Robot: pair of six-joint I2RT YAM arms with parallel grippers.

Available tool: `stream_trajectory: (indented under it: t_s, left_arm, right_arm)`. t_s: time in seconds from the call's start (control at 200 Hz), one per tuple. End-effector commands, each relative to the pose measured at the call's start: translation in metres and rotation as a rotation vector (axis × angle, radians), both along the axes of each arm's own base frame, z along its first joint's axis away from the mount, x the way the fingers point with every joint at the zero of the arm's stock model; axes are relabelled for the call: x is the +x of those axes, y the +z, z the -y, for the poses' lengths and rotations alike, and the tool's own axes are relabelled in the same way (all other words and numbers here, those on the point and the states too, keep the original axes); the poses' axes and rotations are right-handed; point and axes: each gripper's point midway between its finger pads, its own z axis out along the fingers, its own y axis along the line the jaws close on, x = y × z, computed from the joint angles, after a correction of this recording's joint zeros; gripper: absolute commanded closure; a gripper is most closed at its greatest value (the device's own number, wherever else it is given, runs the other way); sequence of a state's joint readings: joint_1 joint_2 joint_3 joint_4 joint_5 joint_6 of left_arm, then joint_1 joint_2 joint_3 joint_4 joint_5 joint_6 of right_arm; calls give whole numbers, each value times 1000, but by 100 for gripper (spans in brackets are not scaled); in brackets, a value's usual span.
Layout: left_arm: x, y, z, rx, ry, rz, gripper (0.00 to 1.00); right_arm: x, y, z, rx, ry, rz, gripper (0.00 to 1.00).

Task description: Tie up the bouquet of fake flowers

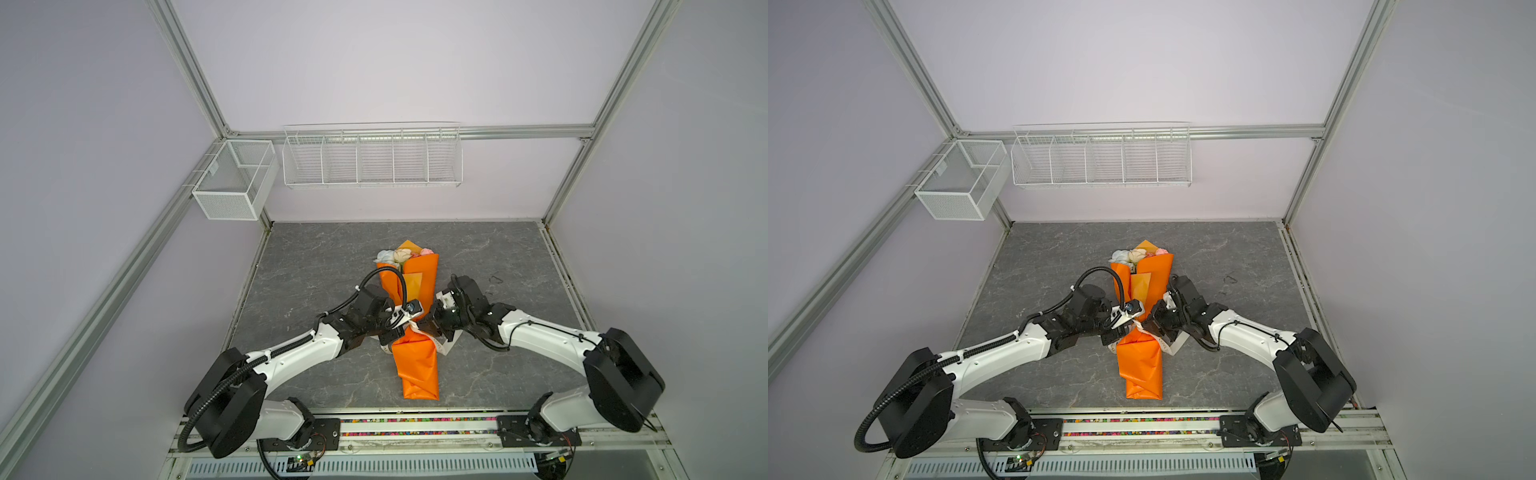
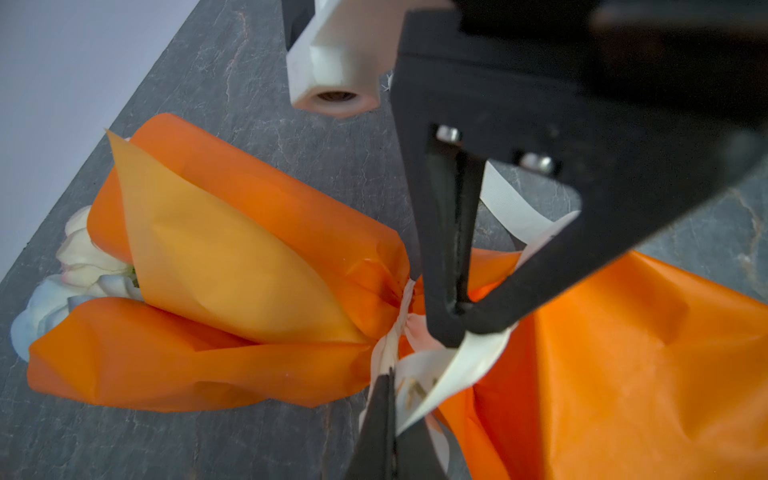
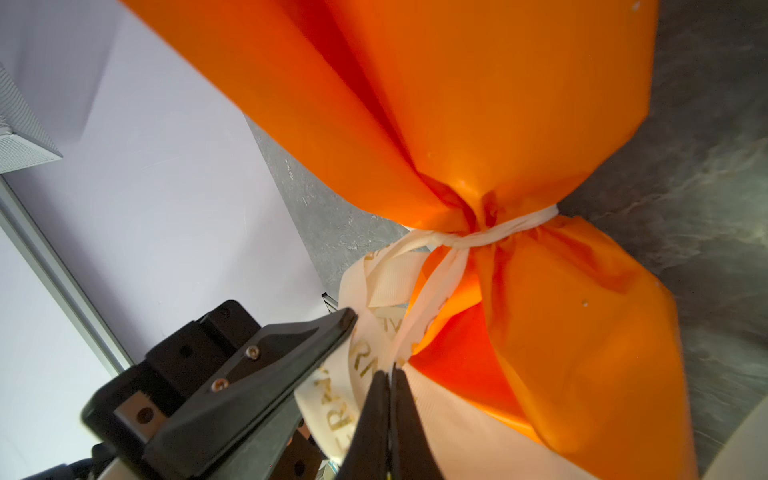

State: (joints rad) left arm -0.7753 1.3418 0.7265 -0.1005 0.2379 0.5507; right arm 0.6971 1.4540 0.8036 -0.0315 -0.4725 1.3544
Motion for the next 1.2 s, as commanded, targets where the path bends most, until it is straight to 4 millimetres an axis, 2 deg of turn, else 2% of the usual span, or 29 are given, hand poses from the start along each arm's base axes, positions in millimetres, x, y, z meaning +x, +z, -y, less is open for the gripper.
stream_trajectory:
  t_s: [0.0, 0.44, 0.55, 0.66, 0.745, 0.98, 1.095, 1.195]
  left_arm:
    - [8, 5, -3, -14, 63, 31, 100]
    - [20, -4, -8, 37, 211, 41, 96]
    - [17, -9, -6, 39, 217, 17, 96]
    - [12, -11, -5, 38, 211, -13, 88]
    - [8, -9, -6, 30, 214, -35, 77]
    - [-27, -2, -3, 35, 103, -186, 60]
    - [-41, 8, -6, 20, 73, -229, 53]
    - [-46, 25, -12, -20, 88, -221, 48]
  right_arm:
    - [-7, 6, 2, 19, -1, -17, 93]
    - [-10, 3, 5, -2, 8, -23, 93]
    - [-13, -3, 5, -21, 19, -34, 93]
    - [-15, -14, 8, -42, 15, -48, 93]
    - [-16, -18, 7, -40, 17, -49, 93]
    - [-23, -20, 5, -49, 55, -41, 93]
    - [-25, -20, 7, -64, 75, -30, 93]
    - [-27, -19, 10, -89, 94, -15, 93]
